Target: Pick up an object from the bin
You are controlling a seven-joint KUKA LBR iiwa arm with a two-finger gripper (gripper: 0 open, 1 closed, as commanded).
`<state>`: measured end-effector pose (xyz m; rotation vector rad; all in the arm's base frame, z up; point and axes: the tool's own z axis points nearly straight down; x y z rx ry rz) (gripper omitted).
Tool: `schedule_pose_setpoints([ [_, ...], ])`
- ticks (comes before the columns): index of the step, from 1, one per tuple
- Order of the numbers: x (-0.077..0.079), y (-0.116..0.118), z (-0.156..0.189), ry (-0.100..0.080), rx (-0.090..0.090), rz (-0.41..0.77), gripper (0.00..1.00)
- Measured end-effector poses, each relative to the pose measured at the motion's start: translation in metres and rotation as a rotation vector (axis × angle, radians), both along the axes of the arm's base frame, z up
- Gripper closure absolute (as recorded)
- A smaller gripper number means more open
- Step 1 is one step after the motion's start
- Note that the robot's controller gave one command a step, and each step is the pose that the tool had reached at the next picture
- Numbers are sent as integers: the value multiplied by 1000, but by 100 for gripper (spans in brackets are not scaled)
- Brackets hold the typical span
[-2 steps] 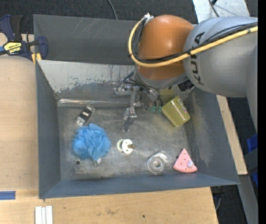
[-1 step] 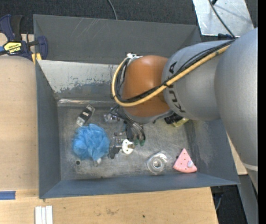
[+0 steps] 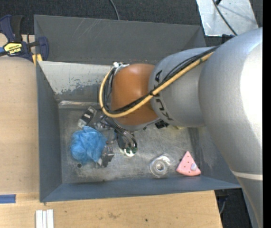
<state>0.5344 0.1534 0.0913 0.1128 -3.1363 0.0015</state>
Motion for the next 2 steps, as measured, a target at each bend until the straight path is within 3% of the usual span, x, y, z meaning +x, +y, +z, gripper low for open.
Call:
schedule_pose_setpoints([
  [1, 9, 42, 7, -5, 1, 212, 0],
  [2, -17, 55, -5, -10, 6, 375, 0],
])
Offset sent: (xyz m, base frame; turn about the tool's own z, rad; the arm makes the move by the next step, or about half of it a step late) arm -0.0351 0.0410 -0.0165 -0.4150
